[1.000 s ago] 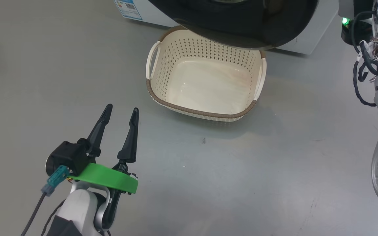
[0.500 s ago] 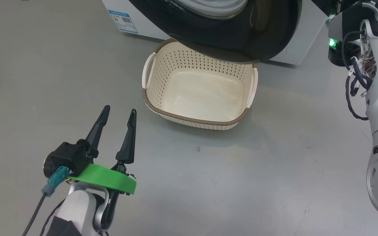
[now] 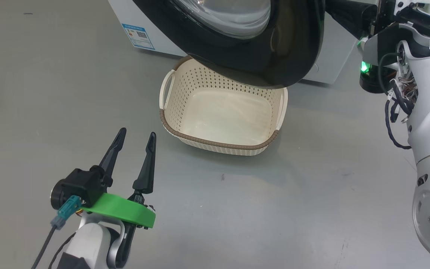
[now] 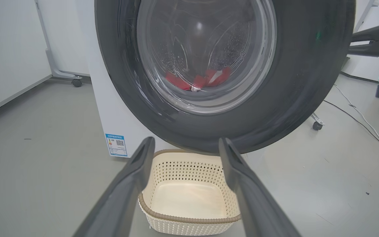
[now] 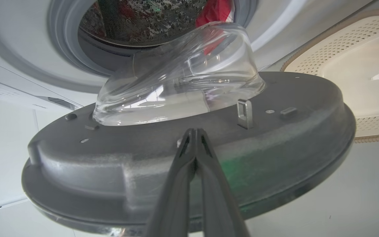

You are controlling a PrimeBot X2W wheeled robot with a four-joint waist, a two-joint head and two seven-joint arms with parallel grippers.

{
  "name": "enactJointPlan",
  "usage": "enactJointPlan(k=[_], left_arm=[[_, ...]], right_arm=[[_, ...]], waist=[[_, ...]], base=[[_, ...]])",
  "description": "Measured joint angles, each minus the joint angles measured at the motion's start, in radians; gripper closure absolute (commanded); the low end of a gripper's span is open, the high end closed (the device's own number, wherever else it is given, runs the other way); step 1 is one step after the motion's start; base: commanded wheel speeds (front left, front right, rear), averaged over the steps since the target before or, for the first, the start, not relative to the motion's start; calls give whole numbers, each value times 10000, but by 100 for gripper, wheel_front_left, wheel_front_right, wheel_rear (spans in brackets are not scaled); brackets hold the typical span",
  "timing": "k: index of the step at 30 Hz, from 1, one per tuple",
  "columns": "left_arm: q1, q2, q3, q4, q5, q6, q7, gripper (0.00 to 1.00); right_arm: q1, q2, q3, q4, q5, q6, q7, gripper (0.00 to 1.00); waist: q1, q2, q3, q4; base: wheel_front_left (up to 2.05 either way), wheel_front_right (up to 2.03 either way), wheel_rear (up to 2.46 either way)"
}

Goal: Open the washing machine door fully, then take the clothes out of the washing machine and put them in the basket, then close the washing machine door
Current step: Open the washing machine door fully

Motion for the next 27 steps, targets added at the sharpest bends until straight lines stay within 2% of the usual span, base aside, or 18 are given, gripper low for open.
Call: enactJointPlan(k=[11,15,27], left_arm=[[106,0,-36,-10,42,0,0,0],[108,0,-29,-10,44,0,0,0],[151,2,-56,-38,54,0,0,0]], right_arm=[[231,-6,692,130,834,104,508,100],[513,4,1126,205,1267,268,823,100],[848,31,2385,33,2523,267,1325,100]], waist=[[0,0,-78,11],[0,0,-178,-1],[0,0,-323,-79]], base=[[0,0,0],[0,0,0],[0,0,0]])
